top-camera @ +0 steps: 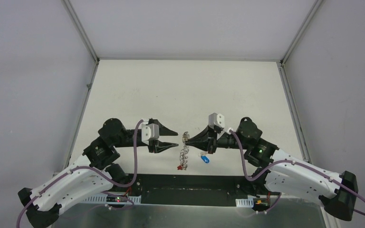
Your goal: Put the keys on the keyring
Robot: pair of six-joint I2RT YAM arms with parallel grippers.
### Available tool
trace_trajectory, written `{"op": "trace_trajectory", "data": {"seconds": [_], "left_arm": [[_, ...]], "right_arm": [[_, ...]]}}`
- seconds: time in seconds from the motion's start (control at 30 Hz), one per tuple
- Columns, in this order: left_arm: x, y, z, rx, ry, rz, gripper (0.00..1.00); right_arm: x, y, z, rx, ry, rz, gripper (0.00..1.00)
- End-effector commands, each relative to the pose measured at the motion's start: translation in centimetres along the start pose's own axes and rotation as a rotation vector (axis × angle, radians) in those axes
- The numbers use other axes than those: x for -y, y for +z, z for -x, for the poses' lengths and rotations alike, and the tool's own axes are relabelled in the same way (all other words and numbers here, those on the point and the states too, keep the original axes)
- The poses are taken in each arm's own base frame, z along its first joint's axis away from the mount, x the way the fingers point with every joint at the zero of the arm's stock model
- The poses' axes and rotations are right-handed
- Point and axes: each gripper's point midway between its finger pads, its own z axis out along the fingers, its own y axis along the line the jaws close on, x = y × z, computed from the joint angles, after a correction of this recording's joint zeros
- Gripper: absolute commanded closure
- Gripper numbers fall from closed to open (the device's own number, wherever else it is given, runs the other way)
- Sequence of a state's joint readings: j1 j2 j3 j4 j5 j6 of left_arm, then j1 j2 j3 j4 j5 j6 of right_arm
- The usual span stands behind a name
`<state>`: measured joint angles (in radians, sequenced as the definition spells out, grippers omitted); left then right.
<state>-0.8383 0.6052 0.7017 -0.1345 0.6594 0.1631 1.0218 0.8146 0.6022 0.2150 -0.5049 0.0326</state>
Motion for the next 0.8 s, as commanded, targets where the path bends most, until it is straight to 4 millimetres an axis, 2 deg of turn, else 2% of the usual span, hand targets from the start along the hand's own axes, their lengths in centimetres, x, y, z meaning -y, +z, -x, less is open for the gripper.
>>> {"op": "trace_trajectory", "data": {"seconds": [0.0, 0.23, 0.33, 0.43, 0.67, 0.77], "left_arm": [[-0.1, 0.7, 3.9, 0.216, 0.044, 0.000, 0.60], [1.0, 2.0, 3.9, 0.212, 0.022, -0.126, 0.74], [1.3, 2.3, 3.8, 0.208, 0.022, -0.156, 0.74], [1.5, 2.2, 3.6, 0.203, 0.019, -0.163, 0.69], [0.0, 0.9, 3.6, 0.178, 0.056, -0.021, 0.63], [0.1, 0.4, 3.2, 0.145, 0.061, -0.013, 0.62]], "right_arm": [[-1.9, -0.3, 4.3, 0.150, -0.099, 0.088, 1.00], [-2.4, -0.1, 4.7, 0.160, -0.106, 0.127, 1.00], [-2.0, -0.1, 4.9, 0.166, -0.107, 0.103, 1.00], [-1.7, -0.2, 5.0, 0.174, -0.113, 0.078, 1.00], [-1.8, -0.3, 5.0, 0.176, -0.115, 0.084, 1.00], [-1.7, -0.3, 5.0, 0.178, -0.117, 0.078, 1.00]]}}
